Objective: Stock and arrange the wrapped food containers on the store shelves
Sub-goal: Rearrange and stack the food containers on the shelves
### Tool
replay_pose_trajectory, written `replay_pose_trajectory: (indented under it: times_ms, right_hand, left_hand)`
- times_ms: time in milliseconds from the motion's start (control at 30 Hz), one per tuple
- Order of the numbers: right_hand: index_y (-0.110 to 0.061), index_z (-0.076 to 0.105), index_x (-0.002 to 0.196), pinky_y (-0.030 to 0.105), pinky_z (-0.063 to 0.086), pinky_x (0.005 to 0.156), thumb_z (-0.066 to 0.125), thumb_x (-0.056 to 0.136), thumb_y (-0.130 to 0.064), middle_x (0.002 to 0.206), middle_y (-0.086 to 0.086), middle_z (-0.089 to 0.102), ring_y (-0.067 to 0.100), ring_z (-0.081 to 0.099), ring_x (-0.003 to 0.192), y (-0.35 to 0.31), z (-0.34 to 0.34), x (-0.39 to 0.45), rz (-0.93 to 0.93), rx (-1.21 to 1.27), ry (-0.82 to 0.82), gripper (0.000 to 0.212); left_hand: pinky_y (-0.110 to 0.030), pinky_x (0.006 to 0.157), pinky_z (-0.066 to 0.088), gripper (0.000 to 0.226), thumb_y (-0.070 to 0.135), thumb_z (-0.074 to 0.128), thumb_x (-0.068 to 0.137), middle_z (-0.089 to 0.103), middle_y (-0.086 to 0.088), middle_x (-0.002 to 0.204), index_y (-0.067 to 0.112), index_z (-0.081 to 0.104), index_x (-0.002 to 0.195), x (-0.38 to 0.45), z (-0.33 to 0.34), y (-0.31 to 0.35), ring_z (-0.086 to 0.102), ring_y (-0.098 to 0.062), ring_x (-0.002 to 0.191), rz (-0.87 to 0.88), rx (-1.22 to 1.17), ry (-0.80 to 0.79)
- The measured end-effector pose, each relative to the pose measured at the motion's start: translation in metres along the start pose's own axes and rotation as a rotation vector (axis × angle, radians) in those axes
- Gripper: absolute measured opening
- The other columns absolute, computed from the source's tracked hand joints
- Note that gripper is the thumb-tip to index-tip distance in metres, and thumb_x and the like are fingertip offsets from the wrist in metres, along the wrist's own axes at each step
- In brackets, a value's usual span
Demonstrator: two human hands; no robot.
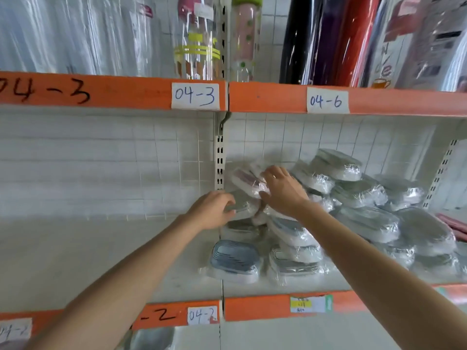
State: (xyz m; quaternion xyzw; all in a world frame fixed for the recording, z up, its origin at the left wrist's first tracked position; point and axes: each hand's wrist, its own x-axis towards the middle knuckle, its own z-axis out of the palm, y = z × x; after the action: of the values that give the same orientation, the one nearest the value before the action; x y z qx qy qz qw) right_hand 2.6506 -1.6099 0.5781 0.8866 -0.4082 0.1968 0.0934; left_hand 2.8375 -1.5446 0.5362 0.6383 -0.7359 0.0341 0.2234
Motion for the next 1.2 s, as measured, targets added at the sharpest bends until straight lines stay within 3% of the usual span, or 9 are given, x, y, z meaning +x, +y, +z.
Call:
replay_pose_trajectory:
  times_ms: [100,200,333,433,567,700,933,1067,1200]
  right_hand:
    - [-0.010,0.036,0.139,0.038,0.038,0.104,0.053,0.093,-0.033,0.142,0.007,0.033,0.024,0.032,0.131,0.012,0.004,0.020,0.054,0.019,0.010,0.054]
    - [-0.009,0.031,0.141,0.038,0.037,0.106,0.053,0.093,-0.038,0.144,0.008,0.032,0.025,0.032,0.132,0.023,0.010,0.038,0.088,-0.009,-0.019,0.060]
    - [-0.010,0.027,0.141,0.038,0.033,0.106,0.055,0.092,-0.038,0.144,0.009,0.035,0.027,0.035,0.132,0.031,0.020,0.055,0.144,-0.048,-0.091,0.063]
    - [-0.009,0.032,0.135,0.035,0.034,0.103,0.054,0.094,-0.028,0.137,0.009,0.043,0.027,0.040,0.128,0.032,0.029,0.058,0.168,-0.089,-0.068,0.051]
    - [-0.006,0.035,0.131,0.032,0.038,0.098,0.049,0.095,-0.018,0.133,0.009,0.047,0.026,0.043,0.125,0.033,0.037,0.060,0.166,-0.148,-0.020,0.040]
    - [-0.007,0.037,0.128,0.033,0.043,0.091,0.049,0.094,-0.014,0.130,0.008,0.050,0.025,0.045,0.123,0.032,0.036,0.062,0.197,-0.138,-0.034,0.036]
    - [-0.008,0.038,0.126,0.034,0.043,0.091,0.051,0.094,-0.016,0.130,0.007,0.050,0.024,0.045,0.123,0.027,0.032,0.058,0.211,-0.114,-0.024,0.035]
    - [-0.011,0.038,0.127,0.036,0.041,0.094,0.057,0.091,-0.037,0.131,0.005,0.050,0.025,0.044,0.124,0.024,0.019,0.055,0.198,-0.117,0.035,0.048]
    - [-0.012,0.036,0.133,0.034,0.034,0.100,0.057,0.090,-0.036,0.134,0.005,0.047,0.024,0.042,0.126,0.011,0.012,0.046,0.128,-0.171,0.094,0.053]
  left_hand:
    - [-0.033,0.088,0.047,0.032,0.026,0.058,0.091,0.059,-0.002,0.115,0.010,0.061,0.119,0.033,-0.011,-0.014,0.057,-0.018,0.100,0.018,0.036,0.033]
    - [-0.024,0.089,0.041,0.034,0.020,0.058,0.090,0.056,0.000,0.121,0.014,0.058,0.124,0.067,-0.011,-0.020,0.054,-0.016,0.110,0.071,0.073,0.068]
    - [-0.029,0.112,0.028,0.061,0.015,0.060,0.089,0.035,-0.005,0.149,0.011,0.034,0.144,0.098,0.009,-0.023,0.034,-0.021,0.136,0.134,0.218,0.032]
    - [-0.029,0.115,0.021,0.069,0.008,0.058,0.088,0.027,-0.004,0.153,0.011,0.025,0.148,0.110,0.026,-0.025,0.027,-0.020,0.140,0.174,0.338,0.055]
    - [-0.026,0.113,0.022,0.067,0.005,0.054,0.089,0.030,-0.003,0.151,0.013,0.025,0.148,0.120,0.034,-0.027,0.028,-0.018,0.138,0.230,0.345,0.130]
    - [-0.026,0.110,0.027,0.063,0.010,0.059,0.089,0.035,-0.004,0.148,0.011,0.031,0.145,0.123,0.028,-0.029,0.033,-0.019,0.136,0.277,0.306,0.101]
    - [-0.034,0.101,0.042,0.053,0.011,0.056,0.090,0.040,-0.007,0.143,0.010,0.038,0.140,0.120,0.022,-0.021,0.041,-0.025,0.129,0.228,0.298,0.032]
    - [-0.033,0.106,0.032,0.057,0.021,0.064,0.086,0.044,-0.003,0.141,0.013,0.042,0.139,0.118,0.011,-0.025,0.040,-0.021,0.130,0.304,0.379,0.105]
    - [-0.029,0.109,0.021,0.060,0.029,0.068,0.082,0.048,0.000,0.138,0.015,0.047,0.136,0.099,-0.005,-0.037,0.039,-0.019,0.131,0.372,0.401,0.160]
